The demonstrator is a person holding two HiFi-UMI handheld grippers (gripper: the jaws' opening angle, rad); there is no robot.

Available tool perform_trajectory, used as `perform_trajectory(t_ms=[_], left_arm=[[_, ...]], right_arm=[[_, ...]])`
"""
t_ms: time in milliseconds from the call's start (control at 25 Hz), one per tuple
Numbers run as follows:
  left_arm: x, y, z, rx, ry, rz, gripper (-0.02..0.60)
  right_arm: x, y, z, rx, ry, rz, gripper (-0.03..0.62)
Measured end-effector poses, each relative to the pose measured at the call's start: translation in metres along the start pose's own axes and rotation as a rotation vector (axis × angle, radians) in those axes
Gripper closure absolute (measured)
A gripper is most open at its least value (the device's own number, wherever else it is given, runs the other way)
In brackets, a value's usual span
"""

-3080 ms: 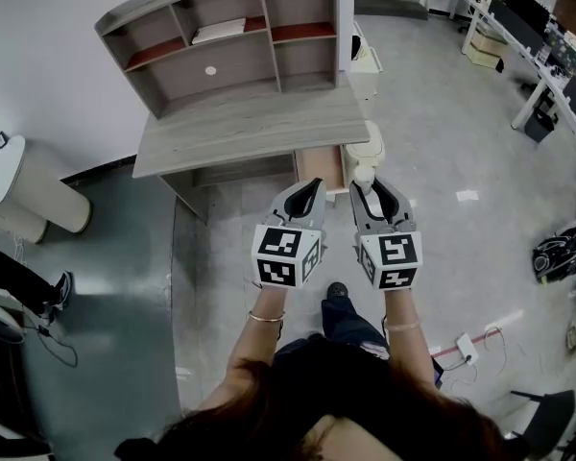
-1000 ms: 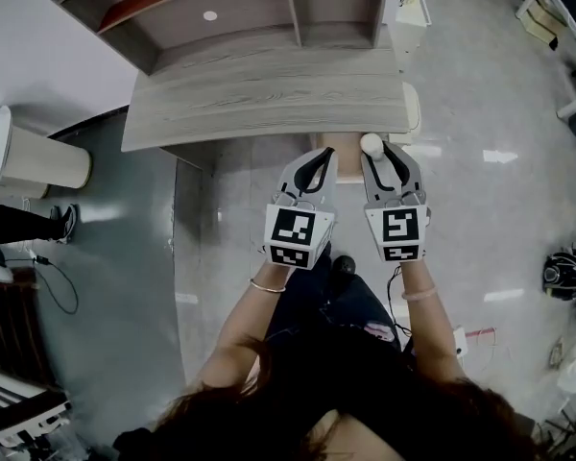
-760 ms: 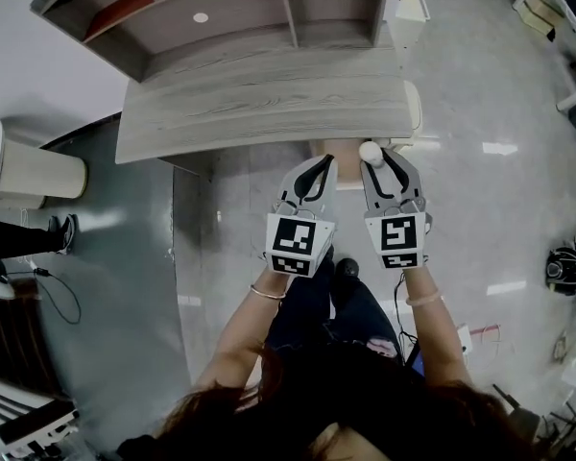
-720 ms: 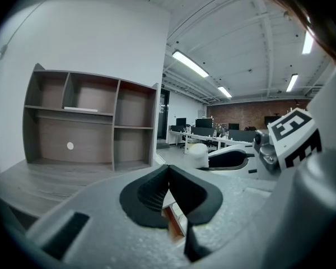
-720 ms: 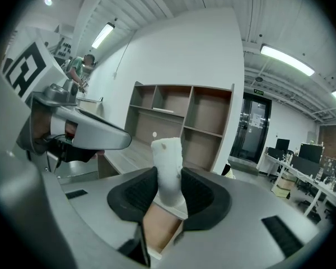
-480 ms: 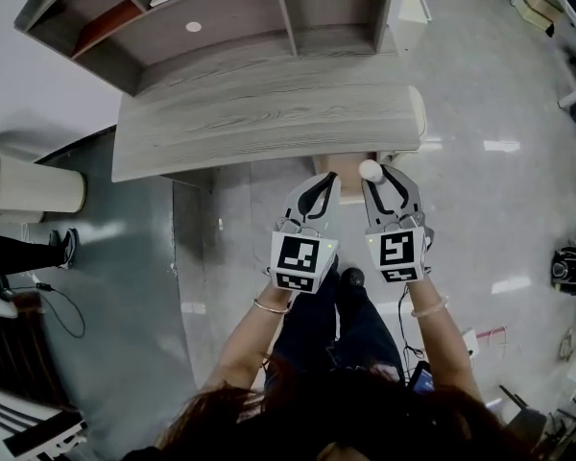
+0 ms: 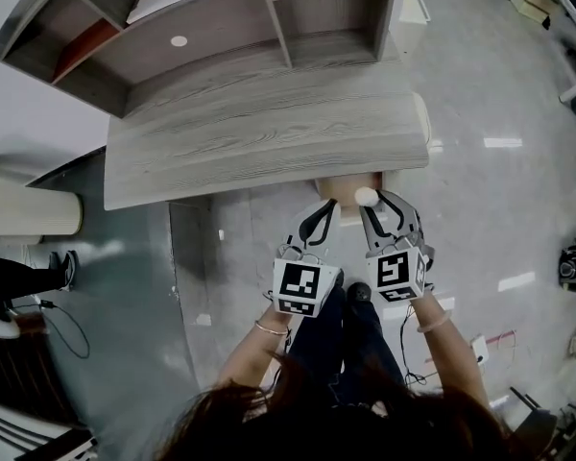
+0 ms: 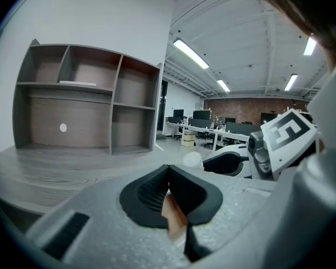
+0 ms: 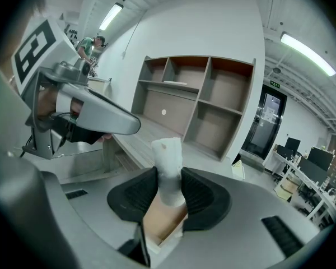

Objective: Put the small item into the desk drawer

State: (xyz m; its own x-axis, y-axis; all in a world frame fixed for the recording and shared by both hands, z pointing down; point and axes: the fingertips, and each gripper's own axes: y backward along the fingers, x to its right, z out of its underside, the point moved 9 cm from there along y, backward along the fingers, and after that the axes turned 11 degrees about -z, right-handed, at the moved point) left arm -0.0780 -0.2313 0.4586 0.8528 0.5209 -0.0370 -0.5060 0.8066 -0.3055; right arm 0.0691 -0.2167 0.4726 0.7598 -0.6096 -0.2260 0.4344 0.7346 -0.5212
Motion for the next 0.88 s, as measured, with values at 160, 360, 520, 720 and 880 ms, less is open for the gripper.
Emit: perform_trajectory(t_ms=[160,360,520,720,880], left_arm=[[-0.004,-0.009,0.011,-0.002,0.013,0.003,0.566],[-0.012,-0.022,0.028,-0.014,0.02,-0.003,0.565],[-0.017,-0.032,0.043,-0.03,0.026,-0.006,0.565],[-0.016,-0.045,0.06,-0.043,0.02,0.006,0.566],[-0.016,-0.056,0.075,-0.058,0.03,0.008,0.566]], right_arm=[[0.001,-0.015,0.013,-0.026,0.017,-0.017,0.473],[0.002,-0.034,0.029,-0.06,0.045,-0.038,0.471],[0.0,-0.048,0.042,-0.083,0.052,-0.056,0.473],[-0.002,-0.064,0.06,-0.111,0.053,-0.082,0.473],[-0.006,-0.077,0.075,-0.135,0.063,-0.108,0.471]])
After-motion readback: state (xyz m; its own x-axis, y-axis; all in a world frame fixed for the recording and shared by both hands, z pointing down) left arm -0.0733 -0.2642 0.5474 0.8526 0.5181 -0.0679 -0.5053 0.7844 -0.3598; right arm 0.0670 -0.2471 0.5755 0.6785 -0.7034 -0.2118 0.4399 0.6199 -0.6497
